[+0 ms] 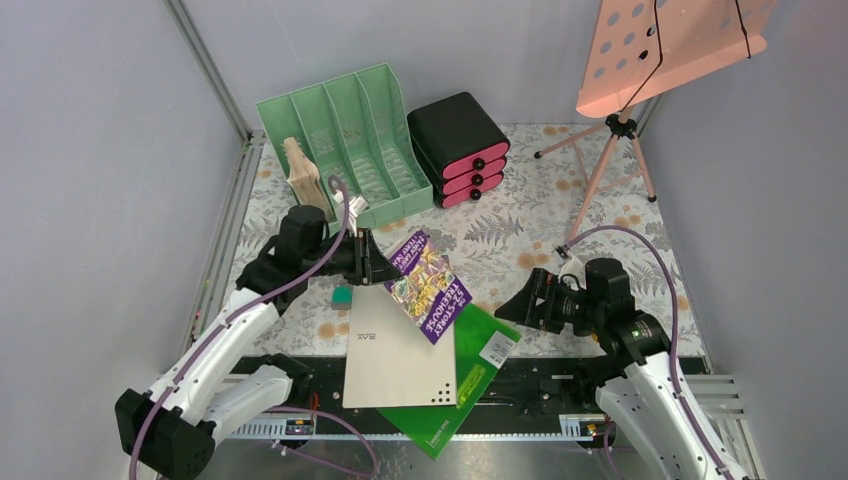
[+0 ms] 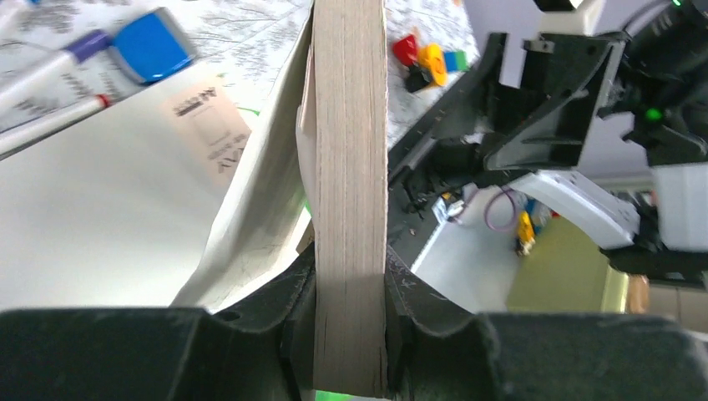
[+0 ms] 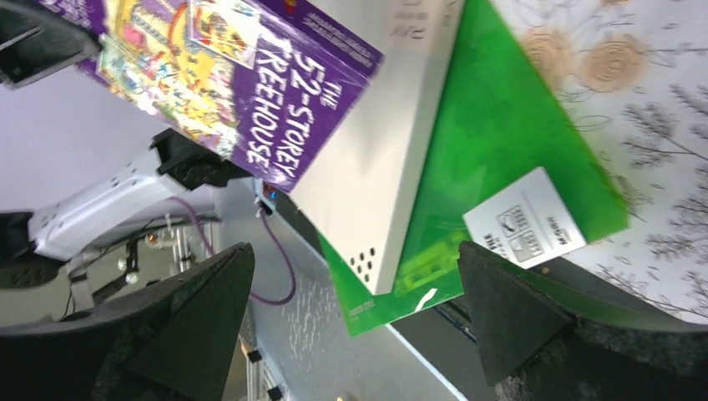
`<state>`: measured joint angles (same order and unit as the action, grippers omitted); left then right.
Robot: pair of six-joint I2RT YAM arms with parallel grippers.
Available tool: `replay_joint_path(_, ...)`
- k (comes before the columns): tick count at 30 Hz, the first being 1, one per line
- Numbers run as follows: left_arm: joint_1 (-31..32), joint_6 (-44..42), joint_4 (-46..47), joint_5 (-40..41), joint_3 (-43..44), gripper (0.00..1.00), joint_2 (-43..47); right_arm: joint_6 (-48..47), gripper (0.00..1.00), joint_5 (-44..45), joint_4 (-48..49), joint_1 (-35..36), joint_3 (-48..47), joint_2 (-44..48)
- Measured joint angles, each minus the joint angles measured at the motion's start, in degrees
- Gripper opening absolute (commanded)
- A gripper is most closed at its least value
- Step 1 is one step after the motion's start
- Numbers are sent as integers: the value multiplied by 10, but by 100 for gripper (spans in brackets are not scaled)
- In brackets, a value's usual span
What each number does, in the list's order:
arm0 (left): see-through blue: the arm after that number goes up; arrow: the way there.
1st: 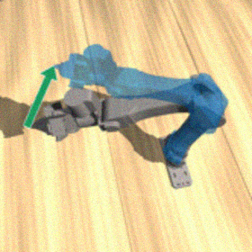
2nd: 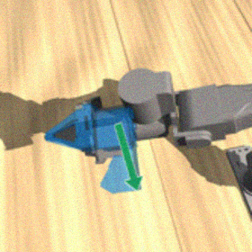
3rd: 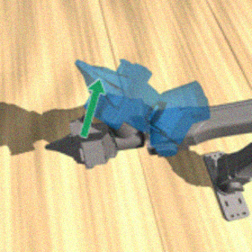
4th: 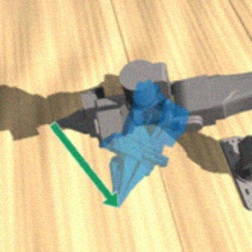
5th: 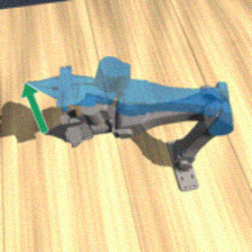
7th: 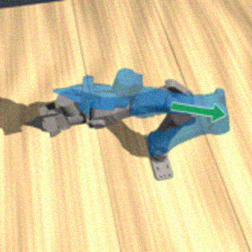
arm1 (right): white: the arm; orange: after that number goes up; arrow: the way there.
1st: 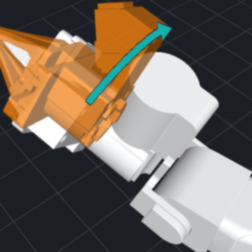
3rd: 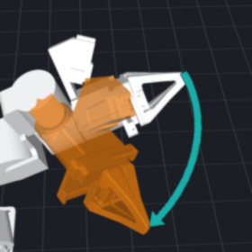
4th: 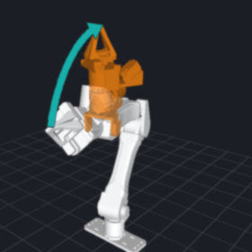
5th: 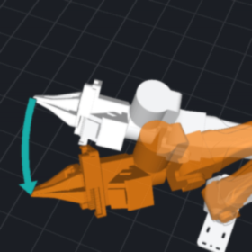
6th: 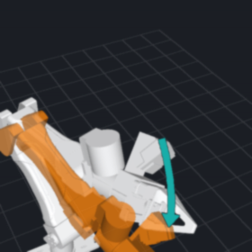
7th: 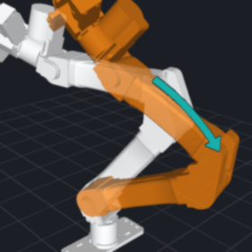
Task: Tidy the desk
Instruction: Pick up the book from the center of the board, then place the book in the storage box.
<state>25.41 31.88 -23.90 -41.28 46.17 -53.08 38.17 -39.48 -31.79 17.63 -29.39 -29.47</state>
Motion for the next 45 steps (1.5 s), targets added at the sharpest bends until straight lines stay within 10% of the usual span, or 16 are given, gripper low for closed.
replay_joint_path(19,-2,-21,-235,416,145,0,62,93,99,90,61,0,122,18)
replay_joint_path(45,-10,-99,-374,720,292,0,35,114,100,84,136,0,137,-66)
